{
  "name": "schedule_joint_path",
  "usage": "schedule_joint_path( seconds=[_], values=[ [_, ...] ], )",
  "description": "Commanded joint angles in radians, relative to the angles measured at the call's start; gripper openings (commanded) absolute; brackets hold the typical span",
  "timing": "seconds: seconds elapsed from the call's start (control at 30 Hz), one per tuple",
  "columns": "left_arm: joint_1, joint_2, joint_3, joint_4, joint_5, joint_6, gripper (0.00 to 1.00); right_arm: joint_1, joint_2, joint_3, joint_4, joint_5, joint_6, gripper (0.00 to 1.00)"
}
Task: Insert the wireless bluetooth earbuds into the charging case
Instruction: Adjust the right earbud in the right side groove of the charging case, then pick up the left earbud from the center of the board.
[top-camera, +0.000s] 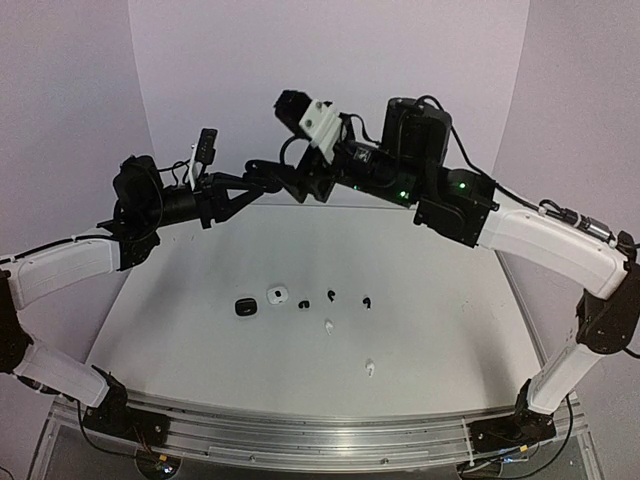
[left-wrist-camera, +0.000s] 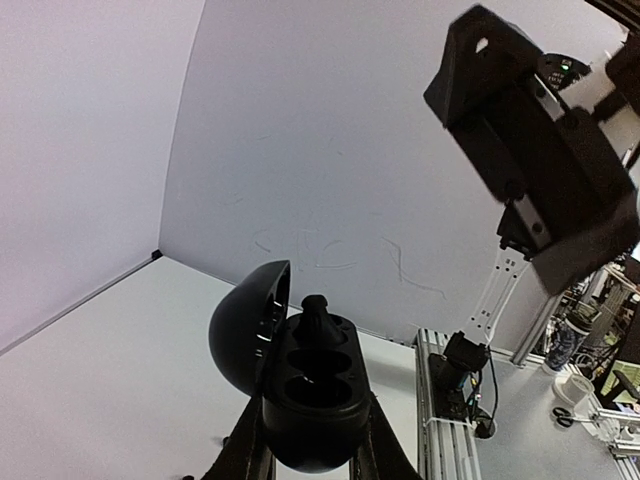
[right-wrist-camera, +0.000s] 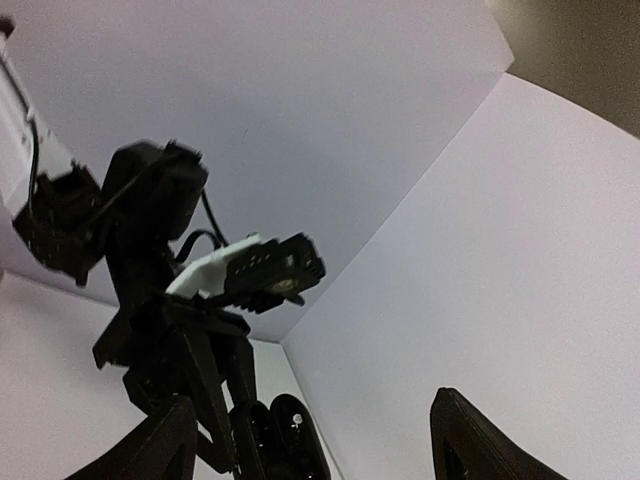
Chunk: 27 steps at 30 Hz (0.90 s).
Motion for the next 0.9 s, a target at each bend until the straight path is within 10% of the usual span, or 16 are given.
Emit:
schedule_joint_path(
  seconds=[0.0,0.3,0.5,0.87],
  values=[
    [0.061,-0.031,-0.007,0.007,-0.056,-0.056,0.00,-0.158,-0.030,0.097,0.020,-0.066,0.441,0.82],
    [0.139,-0.074,-0.023,-0.082,-0.146,-0.001,0.00,-0.403,0.158,0.147,-0.228,-0.225,0.854,0.83],
    [0.149,-0.103,-0.043,-0.104,-0.176,0.023,0.00,-0.398,0.375,0.249,-0.376,-0.226,1.044,0.53],
    [0.155,-0.153,-0.100,-0.069,-0.162,0.141,0.00,-0.285,0.602,0.262,-0.485,-0.017,1.130,0.56]
  ],
)
